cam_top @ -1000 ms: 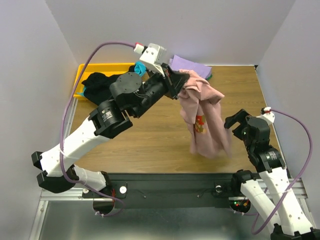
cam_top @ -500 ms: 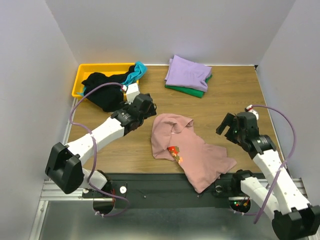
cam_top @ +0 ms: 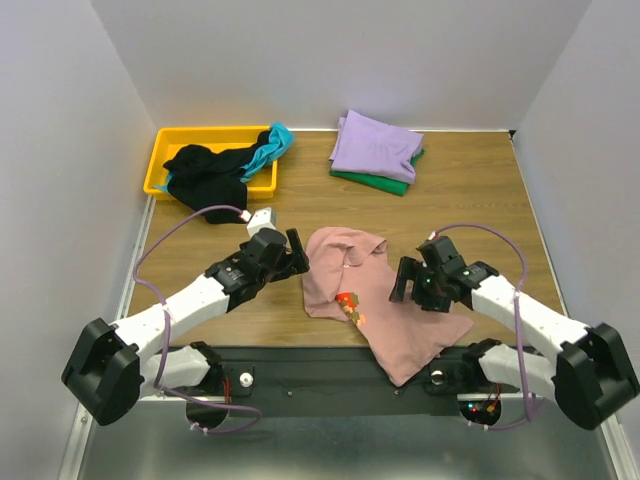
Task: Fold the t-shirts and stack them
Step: Move the tshirt to the center of the board, then flatten the tshirt out
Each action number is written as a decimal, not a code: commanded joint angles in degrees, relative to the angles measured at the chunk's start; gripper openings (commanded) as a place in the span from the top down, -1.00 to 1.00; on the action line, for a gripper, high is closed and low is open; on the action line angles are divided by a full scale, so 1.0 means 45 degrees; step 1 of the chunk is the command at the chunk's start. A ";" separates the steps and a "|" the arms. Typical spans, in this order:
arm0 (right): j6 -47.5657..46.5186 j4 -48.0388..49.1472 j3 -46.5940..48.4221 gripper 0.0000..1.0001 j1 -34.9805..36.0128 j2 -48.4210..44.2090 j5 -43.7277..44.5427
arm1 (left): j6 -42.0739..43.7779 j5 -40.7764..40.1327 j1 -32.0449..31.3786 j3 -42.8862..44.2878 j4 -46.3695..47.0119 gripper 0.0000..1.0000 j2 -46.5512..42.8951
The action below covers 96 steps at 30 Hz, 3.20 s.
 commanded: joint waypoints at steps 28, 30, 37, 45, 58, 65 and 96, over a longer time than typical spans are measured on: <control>-0.0266 0.3764 0.3740 -1.00 -0.1053 0.3541 0.3651 | 0.0183 0.3437 -0.0987 -0.2254 0.3389 -0.66 0.1096; -0.0050 0.3335 0.3095 -1.00 -0.1053 0.2506 0.3730 | 0.0163 0.3457 -0.1085 -0.2215 0.3547 -0.58 0.1272; 0.1725 0.0680 0.0498 -1.00 -0.1053 -0.1185 0.3011 | 0.0105 0.3321 -0.1709 -0.1981 0.4386 -0.34 0.2404; 0.3076 -0.1606 -0.0599 -1.00 -0.1053 -0.3143 0.0723 | -0.0051 0.2385 -0.1827 -0.1706 0.4388 1.00 0.3325; 0.4166 -0.4638 0.0474 -0.96 -0.1053 -0.2775 0.4233 | -0.1575 -0.1092 -0.1671 -0.3093 0.0993 1.00 -0.1402; 0.3506 -0.1337 0.0456 -0.79 -0.1053 -0.1429 0.4274 | -0.1829 -0.1562 -0.1632 -0.2976 0.0052 1.00 -0.1754; 0.1026 0.1932 0.1956 0.99 -0.1073 0.0222 0.7401 | -0.1478 -0.2888 -0.1632 -0.0637 -0.1255 1.00 -0.3627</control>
